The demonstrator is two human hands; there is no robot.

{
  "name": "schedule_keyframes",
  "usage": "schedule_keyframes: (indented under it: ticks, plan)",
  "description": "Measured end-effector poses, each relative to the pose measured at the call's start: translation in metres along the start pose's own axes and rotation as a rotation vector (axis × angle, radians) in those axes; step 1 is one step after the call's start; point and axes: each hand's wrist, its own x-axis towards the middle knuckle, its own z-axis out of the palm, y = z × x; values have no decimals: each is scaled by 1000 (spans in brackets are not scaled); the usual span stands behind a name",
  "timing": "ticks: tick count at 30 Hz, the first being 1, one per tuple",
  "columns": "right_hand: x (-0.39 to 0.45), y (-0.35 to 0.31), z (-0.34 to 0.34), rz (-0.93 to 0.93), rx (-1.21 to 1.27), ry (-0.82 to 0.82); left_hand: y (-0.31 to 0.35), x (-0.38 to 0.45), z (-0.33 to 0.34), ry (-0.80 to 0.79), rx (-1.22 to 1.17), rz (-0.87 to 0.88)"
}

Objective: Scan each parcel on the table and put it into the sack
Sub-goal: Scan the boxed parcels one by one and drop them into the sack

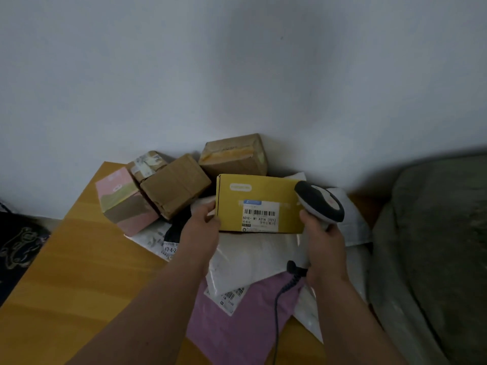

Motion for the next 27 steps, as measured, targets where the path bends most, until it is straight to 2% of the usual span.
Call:
schedule_keyframes:
  ticks: [3,7,12,20,27]
  plan:
    - [-27,-5,-12,-32,39,11,-4,-19,-12,-23,-39,22]
    - [-69,-9,-25,-68,35,18,-7,-55,-32,-67,-209,20]
    - [-134,-13,-39,-131,-1,19,-15,-97,-62,-19,-363,70]
    - [-220,-7,-61,-122,-127,-210,-17,-167,-85,9,-444,238]
    - [-254,-8,-86,-159,-81,-233,-20,-206,-87,33,-463,301]
